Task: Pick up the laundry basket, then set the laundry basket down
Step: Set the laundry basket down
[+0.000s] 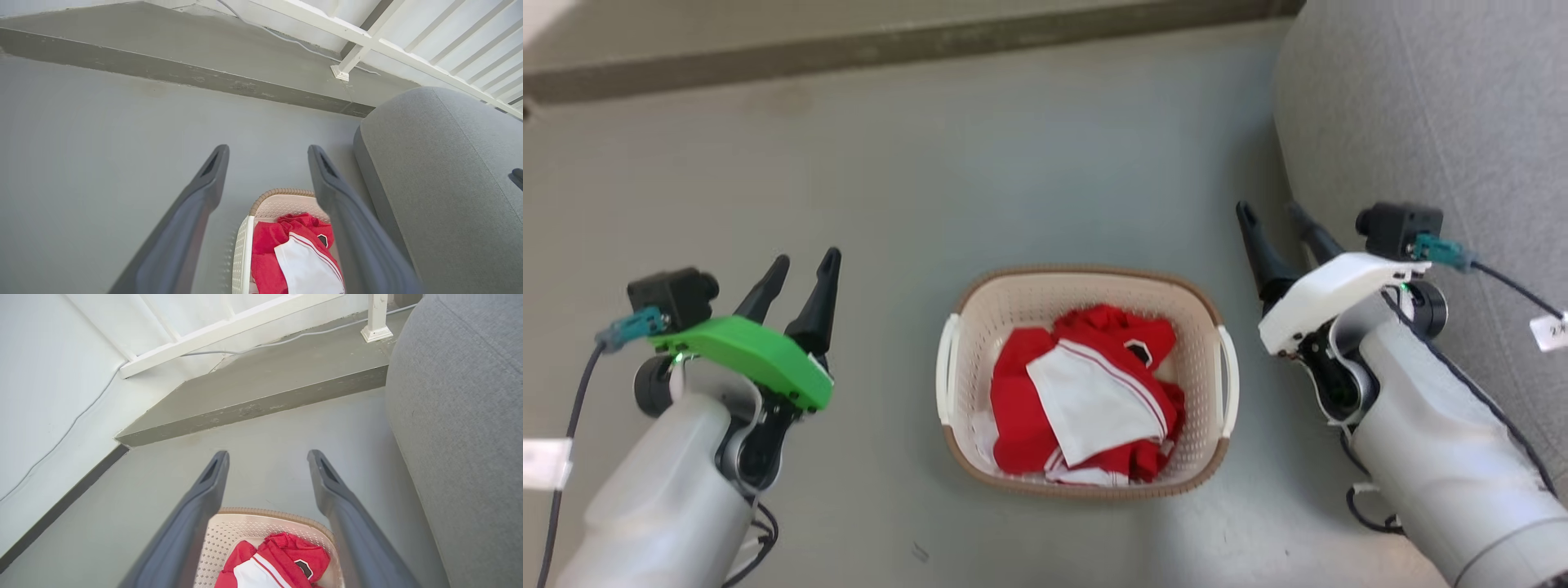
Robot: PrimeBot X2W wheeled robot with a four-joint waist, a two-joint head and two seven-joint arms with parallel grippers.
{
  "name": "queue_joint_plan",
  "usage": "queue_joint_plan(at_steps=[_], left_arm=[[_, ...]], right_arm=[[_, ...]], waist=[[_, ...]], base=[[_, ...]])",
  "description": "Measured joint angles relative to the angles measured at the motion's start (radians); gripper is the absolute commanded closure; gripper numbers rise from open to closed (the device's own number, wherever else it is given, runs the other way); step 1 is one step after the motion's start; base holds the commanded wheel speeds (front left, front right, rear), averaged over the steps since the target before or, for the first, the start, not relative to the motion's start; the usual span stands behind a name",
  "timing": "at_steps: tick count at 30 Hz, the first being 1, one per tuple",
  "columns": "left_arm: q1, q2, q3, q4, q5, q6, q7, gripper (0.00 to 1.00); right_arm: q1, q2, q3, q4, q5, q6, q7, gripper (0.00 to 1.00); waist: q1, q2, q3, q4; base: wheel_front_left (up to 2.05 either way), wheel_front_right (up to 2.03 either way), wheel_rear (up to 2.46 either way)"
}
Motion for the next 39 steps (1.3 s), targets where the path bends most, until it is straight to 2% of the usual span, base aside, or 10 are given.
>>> queue_joint_plan(at_steps=[6,13,23,26,39], left_arm=[[0.085,-0.004,0.097,-0.073,0.109,0.000,0.000,0.00],[0.180,-0.013,0.274,-0.189,0.223,0.004,0.000,0.00],[0.318,-0.056,0.425,-0.346,0.375,0.024,0.000,0.00],[0.359,-0.085,0.479,-0.389,0.402,0.034,0.000,0.00],[0.452,-0.152,0.536,-0.471,0.504,0.020,0.000,0.00]], right_arm=[[0.089,0.001,-0.065,-0.108,-0.050,-0.019,0.000,0.00],[0.189,0.004,-0.126,-0.235,-0.123,-0.051,0.000,0.00],[0.281,-0.007,-0.230,-0.424,-0.226,-0.094,0.000,0.00],[0.320,-0.005,-0.262,-0.473,-0.252,-0.107,0.000,0.00],[0.422,0.025,-0.292,-0.548,-0.308,-0.106,0.000,0.00]], waist=[[0.0000,0.0000,-0.081,0.010],[0.0000,-0.0001,-0.157,0.017],[0.0000,0.0000,-0.216,0.016],[0.0000,0.0000,-0.218,0.014],[0.0001,0.0000,-0.209,0.016]], base=[[0.00,0.00,0.00],[0.00,0.00,0.00],[0.00,0.00,0.00],[0.00,0.00,0.00],[0.00,0.00,0.00]])
